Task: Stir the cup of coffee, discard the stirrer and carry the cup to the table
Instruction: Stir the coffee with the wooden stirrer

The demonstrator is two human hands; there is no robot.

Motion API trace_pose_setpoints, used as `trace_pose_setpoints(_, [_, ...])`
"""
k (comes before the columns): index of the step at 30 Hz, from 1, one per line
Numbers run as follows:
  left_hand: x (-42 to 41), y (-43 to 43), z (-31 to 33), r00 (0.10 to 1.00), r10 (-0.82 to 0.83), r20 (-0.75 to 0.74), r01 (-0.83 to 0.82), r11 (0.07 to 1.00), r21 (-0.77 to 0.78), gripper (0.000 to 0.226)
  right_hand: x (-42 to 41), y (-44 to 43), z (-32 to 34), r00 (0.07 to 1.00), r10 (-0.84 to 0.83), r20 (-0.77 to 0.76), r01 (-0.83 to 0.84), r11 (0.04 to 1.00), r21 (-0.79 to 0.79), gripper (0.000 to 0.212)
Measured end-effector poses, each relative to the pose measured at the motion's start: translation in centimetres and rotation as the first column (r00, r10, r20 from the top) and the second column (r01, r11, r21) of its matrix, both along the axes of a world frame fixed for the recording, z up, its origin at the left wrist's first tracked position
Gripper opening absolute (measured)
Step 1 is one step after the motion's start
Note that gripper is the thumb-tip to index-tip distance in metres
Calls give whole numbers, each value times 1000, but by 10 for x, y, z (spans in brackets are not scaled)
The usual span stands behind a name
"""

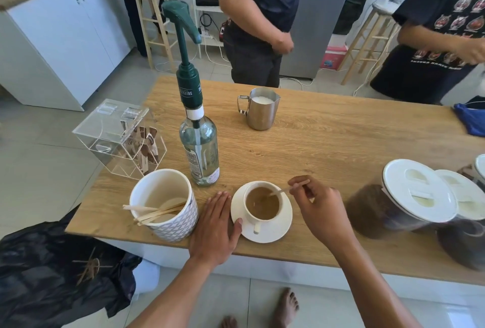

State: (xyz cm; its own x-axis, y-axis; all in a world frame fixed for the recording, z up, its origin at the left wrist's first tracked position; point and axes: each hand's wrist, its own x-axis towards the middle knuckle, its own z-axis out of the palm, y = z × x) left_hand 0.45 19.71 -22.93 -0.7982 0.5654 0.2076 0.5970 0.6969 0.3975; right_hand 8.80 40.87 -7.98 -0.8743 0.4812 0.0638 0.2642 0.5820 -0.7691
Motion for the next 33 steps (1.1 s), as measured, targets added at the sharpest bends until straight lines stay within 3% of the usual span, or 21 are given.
trace_pose_setpoints(3, [0, 0, 1, 1000, -3, -5, 3, 1000, -5, 62, 0, -3, 0, 996, 87, 22, -85, 995, -58, 17])
trace_pose_setpoints(8, [0, 0, 0, 1000, 2, 2, -2, 1000, -3, 62, 1, 0, 1, 999, 19, 33, -18, 1000, -22, 16])
trace_pose_setpoints(12, [0, 0, 0, 1000, 0, -4, 0, 1000, -8, 62, 0, -4, 2, 991, 113, 77, -108, 992, -58, 19])
trace_pose_setpoints(16, [1, 2, -1, 1000, 3, 5, -3, 1000, -7, 61, 1, 1, 0, 999, 32, 41, -32, 999, -1, 16])
trace_pose_setpoints(20, [1, -1, -1, 1000, 7, 8, -7, 1000, -15, 61, 0, -4, 0, 988, 128, 82, -125, 991, -45, 20])
trace_pose_setpoints(24, [0, 1, 0, 1000, 11, 10, -10, 1000, -14, 62, 0, -1, 4, 999, 15, 42, -16, 1000, 17, 17])
trace_pose_setpoints(28, [0, -3, -1, 1000, 14, 9, -14, 1000, -23, 62, -1, -6, 3, 990, 123, 62, -121, 992, -35, 20])
trace_pose_setpoints(33, [1, 0, -1, 1000, 9, 9, -9, 1000, -15, 61, 1, 1, 3, 999, 19, 49, -20, 1000, 23, 17])
